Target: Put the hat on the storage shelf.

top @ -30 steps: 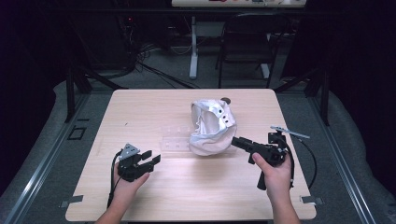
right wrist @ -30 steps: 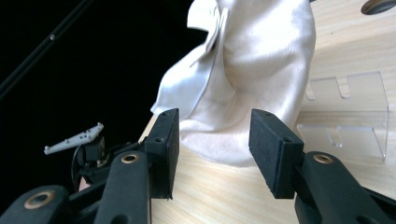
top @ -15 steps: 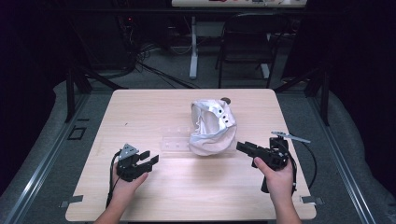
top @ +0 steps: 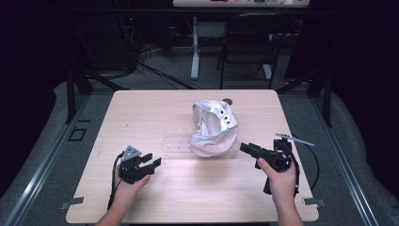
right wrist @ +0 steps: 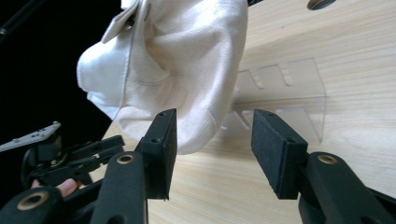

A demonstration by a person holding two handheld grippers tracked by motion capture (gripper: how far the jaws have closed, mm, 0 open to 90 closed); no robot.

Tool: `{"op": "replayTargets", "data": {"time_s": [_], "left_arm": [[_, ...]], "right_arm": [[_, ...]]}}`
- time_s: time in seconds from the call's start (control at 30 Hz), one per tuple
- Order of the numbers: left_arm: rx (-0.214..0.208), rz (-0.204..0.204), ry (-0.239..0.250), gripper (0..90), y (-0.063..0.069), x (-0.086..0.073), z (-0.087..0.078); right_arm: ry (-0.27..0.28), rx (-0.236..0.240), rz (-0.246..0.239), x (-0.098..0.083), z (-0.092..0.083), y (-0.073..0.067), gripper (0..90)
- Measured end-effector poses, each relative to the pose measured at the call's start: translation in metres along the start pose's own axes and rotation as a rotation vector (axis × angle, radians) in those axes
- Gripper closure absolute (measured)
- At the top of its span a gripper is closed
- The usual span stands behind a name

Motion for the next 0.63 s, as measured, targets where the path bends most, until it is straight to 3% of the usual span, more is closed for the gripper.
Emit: {"op": "replayTargets", "data": {"time_s": [0.17, 0.5, 0.63], "left_arm": [[-0.007, 0.012, -0.003, 52.4, 0.003, 0.0, 0.001], [-0.035, 0.028, 0.016, 52.1, 0.011, 0.003, 0.001], [-0.05, 0.062, 0.023, 51.9, 0.018, 0.006, 0.0]], "right_arm": [[0.008, -0.023, -0.023, -0.001, 0.001, 0.0, 52.4], [0.013, -0.012, -0.007, -0.002, 0.003, 0.002, 51.4], [0.023, -0.014, -0.012, -0.001, 0.001, 0.001, 51.3]]}}
Point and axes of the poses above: each handheld gripper's, and its own axes: z roughly forward along the jaws, x roughly out of its top, y roughly to its right, the point moved 4 cm from there along z, roughly forward along the jaws, and after that the axes turned 9 degrees about z, right-handed, at the moved point
